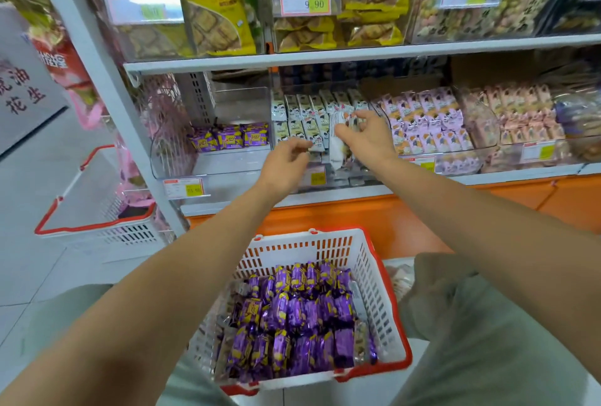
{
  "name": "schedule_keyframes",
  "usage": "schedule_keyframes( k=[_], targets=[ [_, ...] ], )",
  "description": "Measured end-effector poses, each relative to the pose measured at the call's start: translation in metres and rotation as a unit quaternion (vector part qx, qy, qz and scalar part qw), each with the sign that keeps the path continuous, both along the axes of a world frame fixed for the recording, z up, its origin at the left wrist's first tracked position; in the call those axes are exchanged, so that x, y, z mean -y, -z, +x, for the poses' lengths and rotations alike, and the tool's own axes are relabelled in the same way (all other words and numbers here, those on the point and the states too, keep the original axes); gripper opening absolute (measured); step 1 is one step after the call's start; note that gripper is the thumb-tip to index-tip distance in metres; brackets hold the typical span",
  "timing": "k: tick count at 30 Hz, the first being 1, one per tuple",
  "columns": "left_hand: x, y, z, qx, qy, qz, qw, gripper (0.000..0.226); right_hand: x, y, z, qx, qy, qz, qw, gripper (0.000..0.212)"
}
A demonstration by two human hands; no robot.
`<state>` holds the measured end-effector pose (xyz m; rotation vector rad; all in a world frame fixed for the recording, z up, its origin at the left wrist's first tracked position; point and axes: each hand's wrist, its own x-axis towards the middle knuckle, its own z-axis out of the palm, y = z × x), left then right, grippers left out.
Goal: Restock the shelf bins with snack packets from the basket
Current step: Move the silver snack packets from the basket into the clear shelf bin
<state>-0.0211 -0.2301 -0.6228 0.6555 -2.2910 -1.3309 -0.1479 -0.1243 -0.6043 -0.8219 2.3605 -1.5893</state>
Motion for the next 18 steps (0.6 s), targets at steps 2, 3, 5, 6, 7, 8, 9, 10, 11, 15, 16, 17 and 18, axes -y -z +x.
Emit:
schedule_keyframes(
  k=[2, 3, 5, 6, 7, 8, 9, 10, 11, 15, 16, 17, 18],
  targets=[
    [0.020, -0.004, -0.008, 0.015, -0.045, -0.093, 0.995, 0.032, 0.011, -0.012, -0.010, -0.032, 0.005, 0.028, 0.999, 0.069],
    [0.030, -0.004, -0.012, 0.030, -0.061, -0.132, 0.989, 0.032, 0.018, -0.016, -0.015, -0.047, 0.003, 0.049, 0.998, 0.070],
    [0.048, -0.004, -0.020, 0.064, -0.084, -0.193, 0.975, 0.035, 0.032, -0.023, -0.022, -0.084, -0.001, 0.092, 0.992, 0.072],
    [0.055, -0.003, -0.024, 0.075, -0.089, -0.215, 0.970, 0.037, 0.040, -0.024, -0.024, -0.099, 0.001, 0.110, 0.989, 0.073],
    [0.061, -0.003, -0.026, 0.081, -0.091, -0.230, 0.965, 0.040, 0.048, -0.026, -0.027, -0.108, 0.004, 0.127, 0.986, 0.074],
    [0.066, -0.001, -0.030, 0.084, -0.092, -0.240, 0.963, 0.041, 0.056, -0.026, -0.030, -0.114, 0.011, 0.143, 0.983, 0.074],
    [0.071, 0.000, -0.033, 0.085, -0.093, -0.251, 0.960, 0.043, 0.065, -0.027, -0.034, -0.121, 0.017, 0.160, 0.979, 0.074],
    [0.076, 0.002, -0.036, 0.086, -0.093, -0.259, 0.958, 0.044, 0.073, -0.027, -0.037, -0.129, 0.022, 0.179, 0.975, 0.072],
    [0.080, 0.004, -0.038, 0.085, -0.093, -0.266, 0.956, 0.045, 0.082, -0.026, -0.041, -0.139, 0.022, 0.196, 0.971, 0.065],
    [0.090, 0.011, -0.045, 0.085, -0.084, -0.269, 0.956, 0.052, 0.106, -0.017, -0.048, -0.182, 0.024, 0.247, 0.951, 0.047],
    [0.091, 0.012, -0.046, 0.086, -0.081, -0.268, 0.956, 0.053, 0.110, -0.014, -0.049, -0.187, 0.026, 0.260, 0.947, 0.049],
    [0.092, 0.014, -0.046, 0.089, -0.077, -0.266, 0.957, 0.054, 0.114, -0.012, -0.050, -0.195, 0.028, 0.274, 0.941, 0.047],
    [0.093, 0.015, -0.046, 0.091, -0.073, -0.263, 0.958, 0.054, 0.117, -0.010, -0.050, -0.203, 0.030, 0.289, 0.935, 0.046]
  ],
)
